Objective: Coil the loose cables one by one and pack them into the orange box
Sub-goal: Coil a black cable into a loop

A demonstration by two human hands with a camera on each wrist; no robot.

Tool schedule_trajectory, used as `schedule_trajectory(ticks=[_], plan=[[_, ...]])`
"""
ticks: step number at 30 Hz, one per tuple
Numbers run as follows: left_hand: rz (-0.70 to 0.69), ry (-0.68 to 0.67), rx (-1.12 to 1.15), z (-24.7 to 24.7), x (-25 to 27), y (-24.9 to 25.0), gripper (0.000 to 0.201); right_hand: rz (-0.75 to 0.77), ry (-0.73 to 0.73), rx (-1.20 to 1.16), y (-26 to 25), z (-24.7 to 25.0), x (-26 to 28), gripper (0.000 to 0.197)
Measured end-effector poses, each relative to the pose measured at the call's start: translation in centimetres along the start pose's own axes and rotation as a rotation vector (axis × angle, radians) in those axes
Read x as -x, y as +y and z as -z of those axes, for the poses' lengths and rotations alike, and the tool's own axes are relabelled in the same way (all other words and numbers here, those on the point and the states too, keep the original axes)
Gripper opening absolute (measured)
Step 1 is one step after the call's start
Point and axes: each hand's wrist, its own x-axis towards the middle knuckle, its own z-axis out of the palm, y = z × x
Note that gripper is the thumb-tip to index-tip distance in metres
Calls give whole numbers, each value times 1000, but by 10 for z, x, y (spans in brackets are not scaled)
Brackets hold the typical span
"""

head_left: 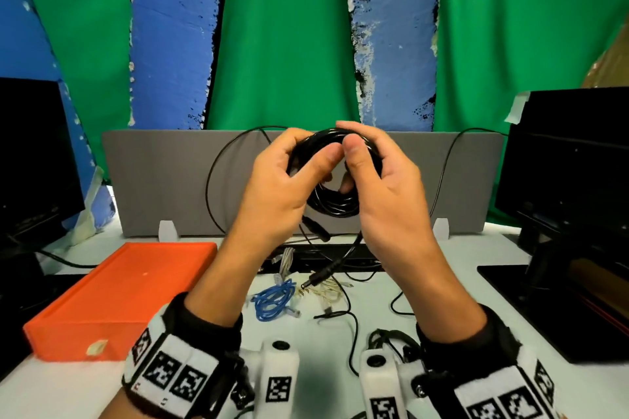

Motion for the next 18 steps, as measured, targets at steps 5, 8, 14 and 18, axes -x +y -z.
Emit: schedule_trajectory(ticks=[5, 8, 14, 18], plan=[[225, -338, -225, 26, 1, 7, 33, 53, -11, 206, 5, 14, -7, 16], [336, -480, -184, 44, 2, 15, 19, 45, -14, 253, 9, 20, -9, 17], [349, -376, 160, 58, 0, 31, 15, 197, -53, 446, 11, 9, -1, 17], [268, -369, 277, 48, 4, 32, 30, 191, -59, 436, 12, 5, 1, 17]])
